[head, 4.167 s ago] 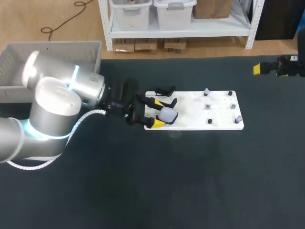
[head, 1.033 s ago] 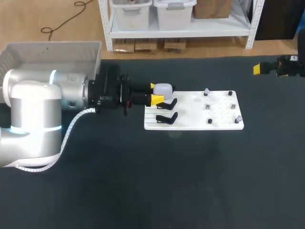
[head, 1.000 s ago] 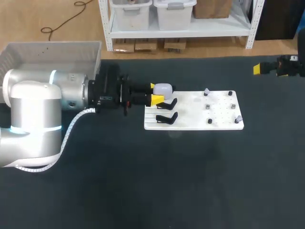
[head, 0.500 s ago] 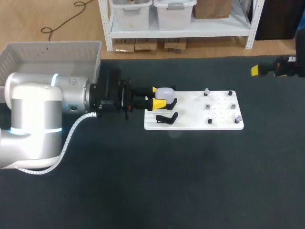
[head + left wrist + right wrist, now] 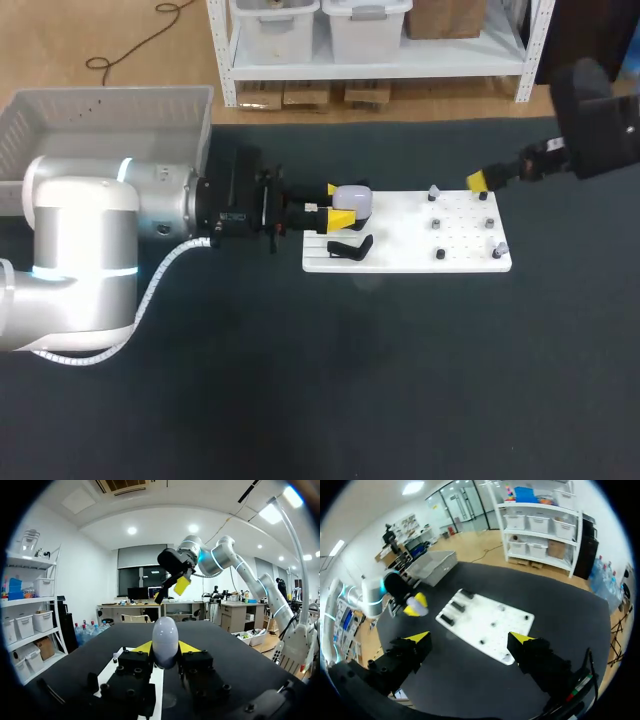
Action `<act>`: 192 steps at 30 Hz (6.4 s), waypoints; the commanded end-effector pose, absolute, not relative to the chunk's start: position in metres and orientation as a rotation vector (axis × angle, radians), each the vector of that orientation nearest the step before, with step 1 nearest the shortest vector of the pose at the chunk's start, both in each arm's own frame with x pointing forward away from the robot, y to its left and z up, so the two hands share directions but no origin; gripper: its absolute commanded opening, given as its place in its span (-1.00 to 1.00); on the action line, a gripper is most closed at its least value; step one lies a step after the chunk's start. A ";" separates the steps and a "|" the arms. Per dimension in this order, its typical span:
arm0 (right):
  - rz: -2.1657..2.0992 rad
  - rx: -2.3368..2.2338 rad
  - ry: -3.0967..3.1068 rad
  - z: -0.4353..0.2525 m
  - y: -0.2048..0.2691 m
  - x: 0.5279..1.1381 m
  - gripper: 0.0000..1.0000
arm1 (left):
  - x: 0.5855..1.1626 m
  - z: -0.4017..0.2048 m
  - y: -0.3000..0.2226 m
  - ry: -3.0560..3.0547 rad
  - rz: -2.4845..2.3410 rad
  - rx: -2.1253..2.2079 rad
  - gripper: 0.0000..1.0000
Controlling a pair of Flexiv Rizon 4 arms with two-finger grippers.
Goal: Pick up each earbud case from the left stands, insert the matching earbuds, close the lid, and place the case in the box.
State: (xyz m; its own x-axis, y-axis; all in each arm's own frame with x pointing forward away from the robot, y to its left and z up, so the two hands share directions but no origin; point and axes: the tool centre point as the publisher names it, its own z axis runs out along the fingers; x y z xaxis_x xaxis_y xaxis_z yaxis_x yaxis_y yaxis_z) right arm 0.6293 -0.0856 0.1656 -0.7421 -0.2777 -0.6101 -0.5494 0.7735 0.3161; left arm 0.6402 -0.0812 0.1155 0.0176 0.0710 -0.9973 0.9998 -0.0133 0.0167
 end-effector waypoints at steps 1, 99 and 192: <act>0.665 -0.634 2.420 0.167 -0.063 0.613 1.00 | 0.646 0.110 -0.083 1.232 -1.192 1.282 -1.00; 0.621 -0.535 2.508 0.146 0.026 0.656 1.00 | 0.649 0.103 -0.089 1.221 -1.215 1.310 -1.00; -0.274 -0.596 2.889 0.012 -0.138 0.647 -0.15 | 0.651 0.104 -0.090 1.157 -1.212 1.323 -1.00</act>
State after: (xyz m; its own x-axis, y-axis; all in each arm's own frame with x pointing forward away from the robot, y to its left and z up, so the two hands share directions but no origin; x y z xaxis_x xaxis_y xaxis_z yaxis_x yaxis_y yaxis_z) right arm 0.6485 -0.1378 0.0145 -0.9047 -0.4038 -0.1362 -0.3713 0.9037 -0.2131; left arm 0.6499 -0.0905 0.1045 0.0535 0.0375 -0.9979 0.9953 -0.0832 0.0502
